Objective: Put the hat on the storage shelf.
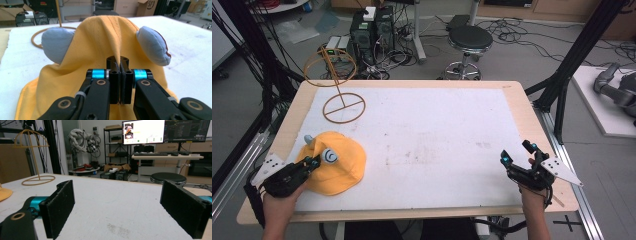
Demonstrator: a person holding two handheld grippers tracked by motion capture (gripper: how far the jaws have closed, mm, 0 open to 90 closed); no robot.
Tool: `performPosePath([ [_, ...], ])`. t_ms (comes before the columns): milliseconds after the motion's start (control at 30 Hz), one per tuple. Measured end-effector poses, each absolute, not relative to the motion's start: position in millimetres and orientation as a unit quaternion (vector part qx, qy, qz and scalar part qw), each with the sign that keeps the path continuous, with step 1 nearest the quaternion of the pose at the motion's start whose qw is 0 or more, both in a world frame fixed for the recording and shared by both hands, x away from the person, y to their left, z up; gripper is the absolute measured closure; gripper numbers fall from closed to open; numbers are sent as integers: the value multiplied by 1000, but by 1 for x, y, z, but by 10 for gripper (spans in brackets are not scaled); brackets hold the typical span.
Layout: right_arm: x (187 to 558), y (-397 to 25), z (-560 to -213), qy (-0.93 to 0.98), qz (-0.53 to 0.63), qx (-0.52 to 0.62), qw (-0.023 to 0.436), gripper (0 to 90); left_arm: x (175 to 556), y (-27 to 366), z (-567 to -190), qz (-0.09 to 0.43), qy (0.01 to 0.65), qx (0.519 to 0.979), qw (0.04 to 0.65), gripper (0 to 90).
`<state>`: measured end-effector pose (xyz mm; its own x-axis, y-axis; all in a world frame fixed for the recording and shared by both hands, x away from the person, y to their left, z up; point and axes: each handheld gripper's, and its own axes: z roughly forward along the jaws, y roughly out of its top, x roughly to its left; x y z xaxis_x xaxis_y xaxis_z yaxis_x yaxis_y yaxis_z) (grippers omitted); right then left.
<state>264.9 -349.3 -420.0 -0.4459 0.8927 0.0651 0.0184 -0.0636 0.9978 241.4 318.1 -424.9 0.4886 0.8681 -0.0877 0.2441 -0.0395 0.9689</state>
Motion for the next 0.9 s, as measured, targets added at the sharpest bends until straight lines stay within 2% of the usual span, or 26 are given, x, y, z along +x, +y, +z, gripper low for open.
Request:
performPosePath([
  [167,265,-349,-420,586,616,389,354,122,235,319,-414,309,404,640,576,880],
  [400,266,-349,-420,585,617,388,356,121,232,326,-400,316,404,603,611,879],
  [900,265,-348,-419,581,622,388,353,122,225,331,-350,383,380,550,637,880],
])
